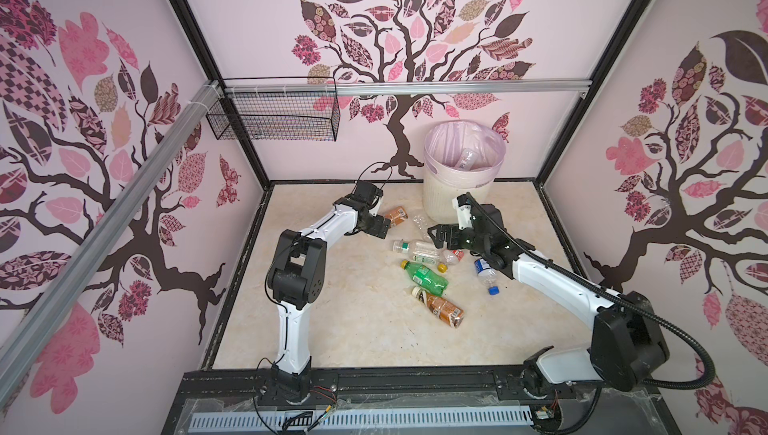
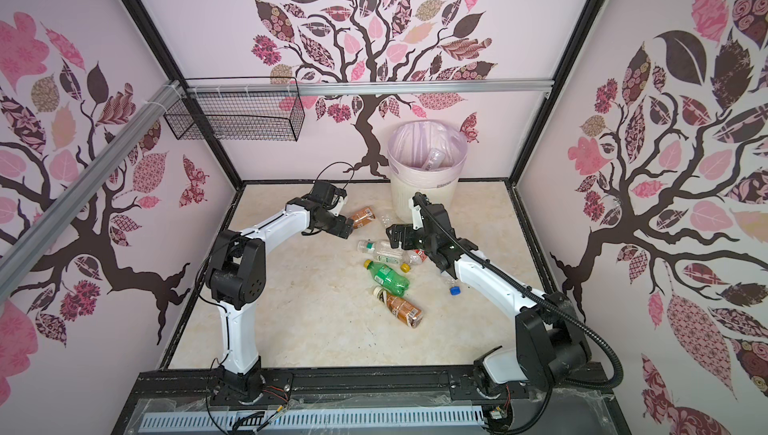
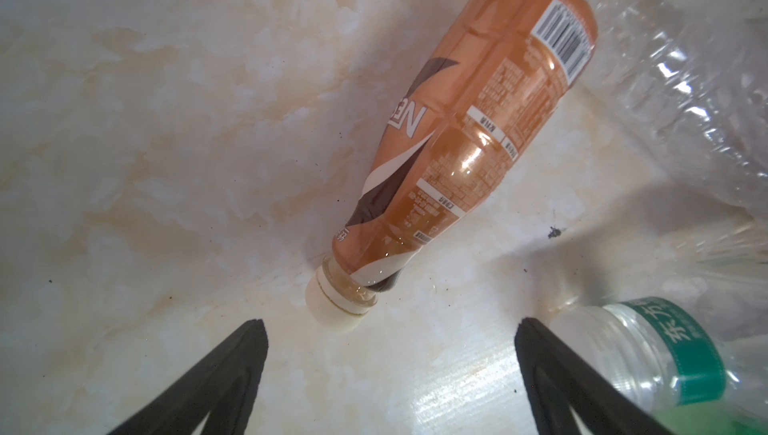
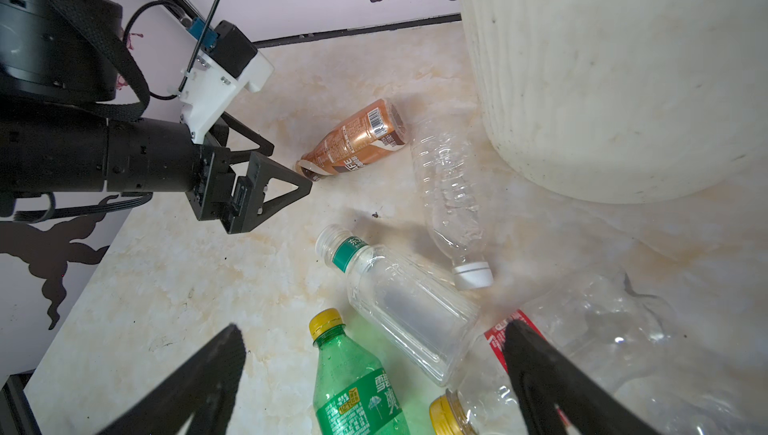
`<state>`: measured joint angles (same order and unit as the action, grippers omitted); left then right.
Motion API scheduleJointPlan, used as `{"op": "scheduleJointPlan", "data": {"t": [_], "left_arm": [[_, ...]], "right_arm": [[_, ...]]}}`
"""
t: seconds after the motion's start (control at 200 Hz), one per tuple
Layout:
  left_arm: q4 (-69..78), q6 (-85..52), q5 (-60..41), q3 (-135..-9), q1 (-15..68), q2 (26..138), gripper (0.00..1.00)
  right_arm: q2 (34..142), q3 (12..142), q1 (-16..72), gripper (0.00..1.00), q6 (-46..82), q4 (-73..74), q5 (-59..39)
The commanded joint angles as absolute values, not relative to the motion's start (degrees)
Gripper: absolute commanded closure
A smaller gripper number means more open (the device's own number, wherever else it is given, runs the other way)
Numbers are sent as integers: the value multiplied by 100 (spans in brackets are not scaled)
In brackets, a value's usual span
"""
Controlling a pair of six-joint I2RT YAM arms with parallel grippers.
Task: Throw the plastic bottles in the bin
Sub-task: 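Close the left gripper around the brown Nescafe bottle's body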
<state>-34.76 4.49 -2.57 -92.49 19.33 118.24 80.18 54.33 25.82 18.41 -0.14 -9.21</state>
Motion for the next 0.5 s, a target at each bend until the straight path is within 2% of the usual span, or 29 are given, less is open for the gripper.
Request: {"op": "scheduleJointPlan", "data": {"t": [0.0,0.495], "left_arm": [[-3680,830,-507,-9564,1694,12016,4],[-3943,1169,-721,-9915,1642,12536,12]], "right_arm": [[7779,5412,2610,0,1837,97,-905],[7868,5396,2610,0,1872,139,-997]]}}
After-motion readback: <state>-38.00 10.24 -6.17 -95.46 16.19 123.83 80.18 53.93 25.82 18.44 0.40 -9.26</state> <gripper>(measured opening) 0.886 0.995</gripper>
